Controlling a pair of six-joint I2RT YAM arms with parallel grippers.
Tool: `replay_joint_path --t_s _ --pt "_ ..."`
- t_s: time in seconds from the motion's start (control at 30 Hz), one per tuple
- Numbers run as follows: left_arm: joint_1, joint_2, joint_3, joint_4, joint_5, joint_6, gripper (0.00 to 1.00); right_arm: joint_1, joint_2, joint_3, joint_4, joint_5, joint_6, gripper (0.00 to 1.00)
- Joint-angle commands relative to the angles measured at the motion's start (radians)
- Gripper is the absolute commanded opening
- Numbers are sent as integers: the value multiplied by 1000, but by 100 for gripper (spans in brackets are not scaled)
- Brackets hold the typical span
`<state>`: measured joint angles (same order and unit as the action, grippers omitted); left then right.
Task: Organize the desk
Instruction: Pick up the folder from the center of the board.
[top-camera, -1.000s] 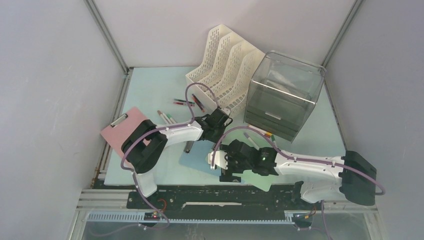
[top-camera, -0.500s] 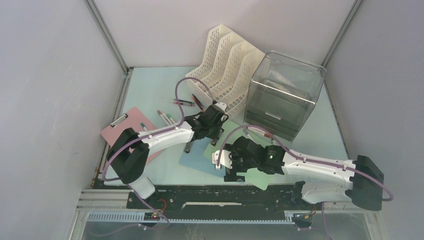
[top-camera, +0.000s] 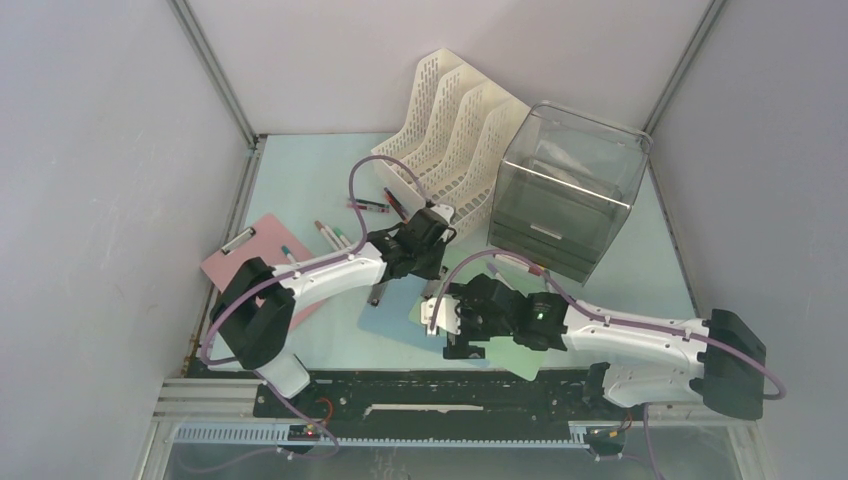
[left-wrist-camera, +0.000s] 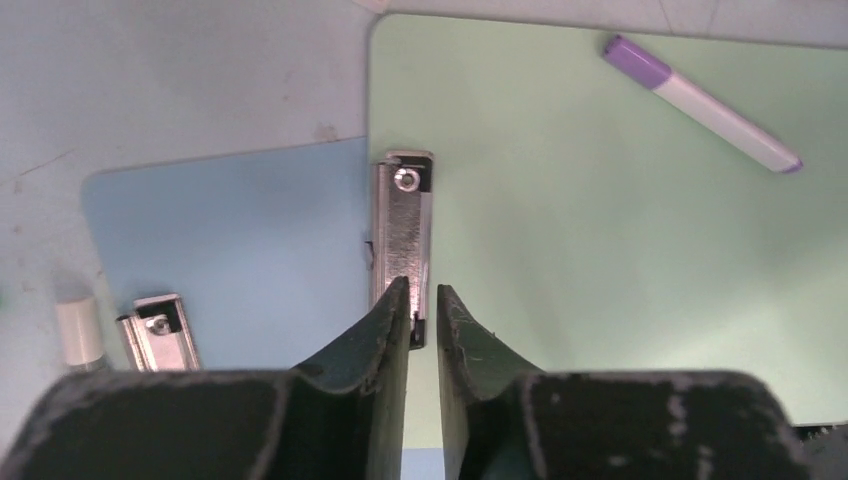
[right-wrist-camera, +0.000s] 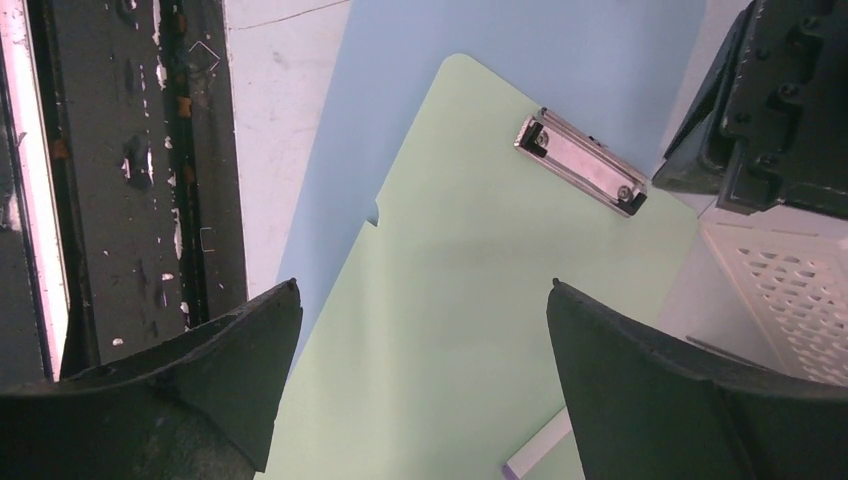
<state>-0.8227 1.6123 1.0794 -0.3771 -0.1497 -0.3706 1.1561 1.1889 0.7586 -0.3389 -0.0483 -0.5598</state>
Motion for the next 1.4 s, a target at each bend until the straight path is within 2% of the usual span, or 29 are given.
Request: replay_joint_path --t_s 0.0,0.17,0.5,0.6,0.7,0.73,0.97,1.2,1.37 --pt "-9 27 37 35 102 -1 24 -29 -36 12 28 -3 6 100" --pt "-8 105 52 38 118 0 25 -100 -89 16 -24 -125 -12 100" --pt "-16 204 97 4 59 10 28 -107 -91 19 -41 -148 -22 100" --pt "-17 227 107 3 63 12 22 -108 -89 18 -42 -147 -23 100" --pt "-19 243 114 -3 55 12 3 -108 -89 19 -44 -150 -24 100" --pt "-19 245 115 -7 48 12 0 -108 -88 20 -45 -154 -25 100" --pt "-18 203 100 -26 17 9 0 -93 -88 18 -55 -171 -34 100" --pt "-18 75 98 -72 -4 -33 0 -75 -92 32 -62 -173 -19 100" --pt "-16 20 100 -103 5 -63 0 -19 -68 32 -8 -64 21 100"
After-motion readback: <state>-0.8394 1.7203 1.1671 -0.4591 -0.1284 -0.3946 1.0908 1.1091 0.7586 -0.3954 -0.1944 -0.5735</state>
